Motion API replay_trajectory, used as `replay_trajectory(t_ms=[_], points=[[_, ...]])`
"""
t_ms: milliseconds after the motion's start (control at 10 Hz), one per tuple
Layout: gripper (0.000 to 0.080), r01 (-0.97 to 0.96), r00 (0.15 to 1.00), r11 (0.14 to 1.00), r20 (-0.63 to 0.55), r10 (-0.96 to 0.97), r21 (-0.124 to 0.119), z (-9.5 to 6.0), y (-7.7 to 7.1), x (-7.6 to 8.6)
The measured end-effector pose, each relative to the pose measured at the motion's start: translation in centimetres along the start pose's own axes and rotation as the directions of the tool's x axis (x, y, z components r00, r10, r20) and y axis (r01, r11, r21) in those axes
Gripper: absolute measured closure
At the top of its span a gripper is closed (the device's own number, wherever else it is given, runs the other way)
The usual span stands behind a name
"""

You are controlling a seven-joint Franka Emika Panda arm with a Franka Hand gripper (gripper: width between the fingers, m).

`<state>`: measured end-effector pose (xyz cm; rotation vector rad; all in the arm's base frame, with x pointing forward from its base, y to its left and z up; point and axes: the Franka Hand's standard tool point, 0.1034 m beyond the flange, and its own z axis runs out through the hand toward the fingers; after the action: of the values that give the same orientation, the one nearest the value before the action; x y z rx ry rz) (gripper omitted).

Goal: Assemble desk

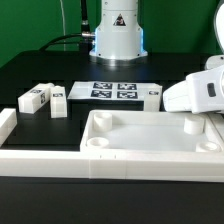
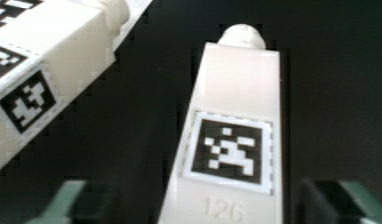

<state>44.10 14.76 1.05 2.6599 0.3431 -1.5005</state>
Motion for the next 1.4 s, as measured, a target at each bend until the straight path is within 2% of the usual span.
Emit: replay_trajectory(t_ms=[100, 200, 700, 800, 900, 1200, 1400], points=[[0.0463, 0.000, 1.000, 1.000, 0.000, 0.000, 0.000, 0.0, 0.0, 0.0], [0.0512, 0.000, 1.000, 1.000, 0.000, 0.000, 0.000, 0.0, 0.0, 0.0], [0.0512, 0.011, 1.000, 1.000, -0.018, -0.011, -0.001, -1.1, 0.0, -0.4], [0.0512, 0.027, 0.999, 1.000, -0.027, -0.027, 0.001, -2.4, 0.4, -1.6], [0.0512, 0.041, 0.998, 0.999, -0.055, -0.041, 0.005, -4.5, 1.1, -3.3], [0.0512, 0.071, 0.988, 0.997, -0.138, -0.069, 0.011, -8.7, 2.9, -6.7], [0.0511, 0.072, 0.988, 0.997, -0.138, -0.070, 0.011, -8.3, 2.8, -6.3]])
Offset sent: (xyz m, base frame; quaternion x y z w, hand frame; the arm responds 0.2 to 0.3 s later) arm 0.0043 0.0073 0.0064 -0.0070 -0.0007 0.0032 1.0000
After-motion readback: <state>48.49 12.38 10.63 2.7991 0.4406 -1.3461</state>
